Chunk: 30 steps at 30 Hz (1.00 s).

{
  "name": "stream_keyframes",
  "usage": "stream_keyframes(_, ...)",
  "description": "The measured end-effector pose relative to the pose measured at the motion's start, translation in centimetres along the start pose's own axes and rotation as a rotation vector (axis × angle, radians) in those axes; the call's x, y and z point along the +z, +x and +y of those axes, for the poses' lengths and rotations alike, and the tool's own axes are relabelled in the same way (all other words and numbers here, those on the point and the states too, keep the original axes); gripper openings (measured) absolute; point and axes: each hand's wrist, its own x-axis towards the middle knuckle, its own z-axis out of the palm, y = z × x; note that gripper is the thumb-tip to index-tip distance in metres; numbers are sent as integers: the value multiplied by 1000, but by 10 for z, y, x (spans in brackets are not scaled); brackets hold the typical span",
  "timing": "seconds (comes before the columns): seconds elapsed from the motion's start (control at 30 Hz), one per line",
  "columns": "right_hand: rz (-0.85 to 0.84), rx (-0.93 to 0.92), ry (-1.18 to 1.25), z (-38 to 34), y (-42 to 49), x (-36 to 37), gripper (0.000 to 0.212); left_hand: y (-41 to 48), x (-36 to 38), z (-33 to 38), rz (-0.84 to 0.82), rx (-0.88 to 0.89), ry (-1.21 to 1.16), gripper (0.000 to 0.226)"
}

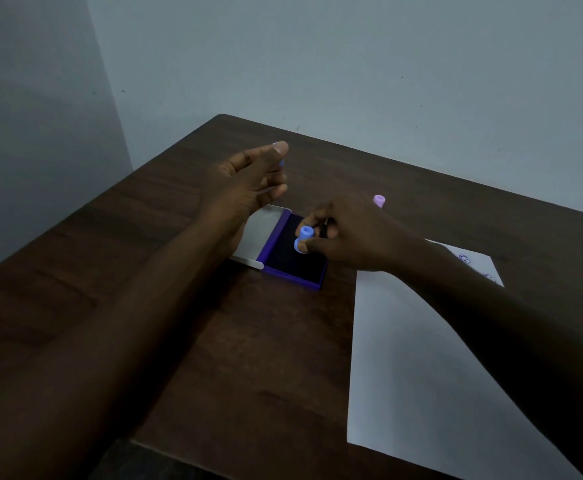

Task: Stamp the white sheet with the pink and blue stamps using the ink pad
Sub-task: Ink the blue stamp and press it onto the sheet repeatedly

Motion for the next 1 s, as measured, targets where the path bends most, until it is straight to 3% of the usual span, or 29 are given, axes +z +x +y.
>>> stream_keyframes(0.67,-27,9,-3,2,3,-3,26,-6,1,-1,-42,-23,21,15)
stream_keyframes(0.77,23,-11,-27,3,-4,-10,27,-8,4,-3,-83,-26,31,28)
stream_keyframes(0.83,97,7,124,7,-11,-15,25,-9,2,-2,-101,-31,43,33)
stream_keyframes(1.0,355,206,757,25,-42,-48,25,-11,-2,-2,-108,-46,28,29)
